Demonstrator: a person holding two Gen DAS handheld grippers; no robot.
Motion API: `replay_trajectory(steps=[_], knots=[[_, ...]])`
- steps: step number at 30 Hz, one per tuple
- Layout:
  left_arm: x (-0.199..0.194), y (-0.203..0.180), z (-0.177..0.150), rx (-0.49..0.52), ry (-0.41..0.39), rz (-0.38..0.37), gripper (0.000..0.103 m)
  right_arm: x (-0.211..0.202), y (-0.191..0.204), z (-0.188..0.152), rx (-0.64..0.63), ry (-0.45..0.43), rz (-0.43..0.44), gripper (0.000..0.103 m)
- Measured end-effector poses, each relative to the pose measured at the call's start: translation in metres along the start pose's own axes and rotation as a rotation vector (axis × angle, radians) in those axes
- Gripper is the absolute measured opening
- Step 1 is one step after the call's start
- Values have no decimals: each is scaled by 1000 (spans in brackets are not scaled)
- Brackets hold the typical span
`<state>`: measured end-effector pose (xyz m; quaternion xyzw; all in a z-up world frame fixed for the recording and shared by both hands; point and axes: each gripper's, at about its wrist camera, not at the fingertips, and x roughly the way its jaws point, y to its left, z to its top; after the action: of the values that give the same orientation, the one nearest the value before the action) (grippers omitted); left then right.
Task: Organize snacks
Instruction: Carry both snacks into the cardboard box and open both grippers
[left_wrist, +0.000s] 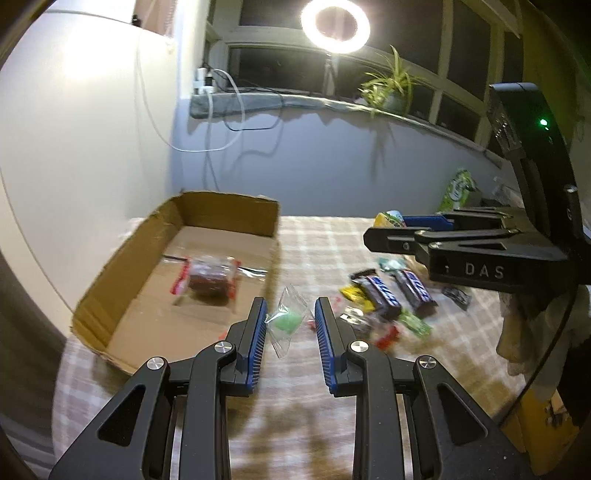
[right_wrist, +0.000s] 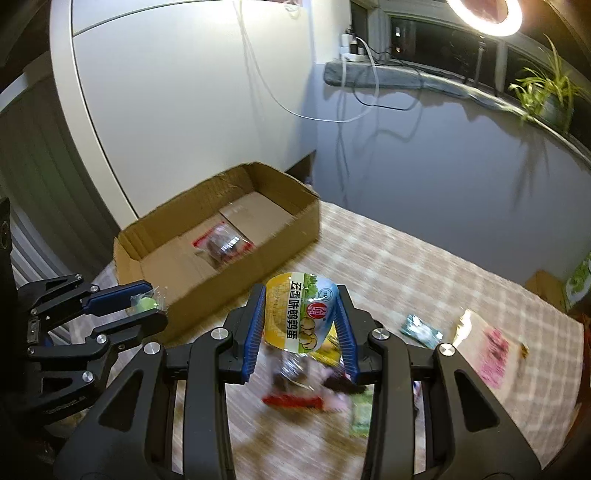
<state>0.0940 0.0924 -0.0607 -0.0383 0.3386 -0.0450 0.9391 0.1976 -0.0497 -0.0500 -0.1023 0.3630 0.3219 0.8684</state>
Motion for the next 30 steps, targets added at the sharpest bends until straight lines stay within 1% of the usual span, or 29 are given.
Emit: replay_trajectory(steps=[10, 16, 30], knots=[[2, 43, 6, -58, -14, 73, 25, 31, 40, 26, -25, 2, 70, 38], [6, 63, 10, -84, -10, 106, 25, 50, 55, 37, -34, 16, 99, 38], [23, 95, 10, -141, 17, 135, 25, 92, 77, 52, -56, 79, 130, 38]])
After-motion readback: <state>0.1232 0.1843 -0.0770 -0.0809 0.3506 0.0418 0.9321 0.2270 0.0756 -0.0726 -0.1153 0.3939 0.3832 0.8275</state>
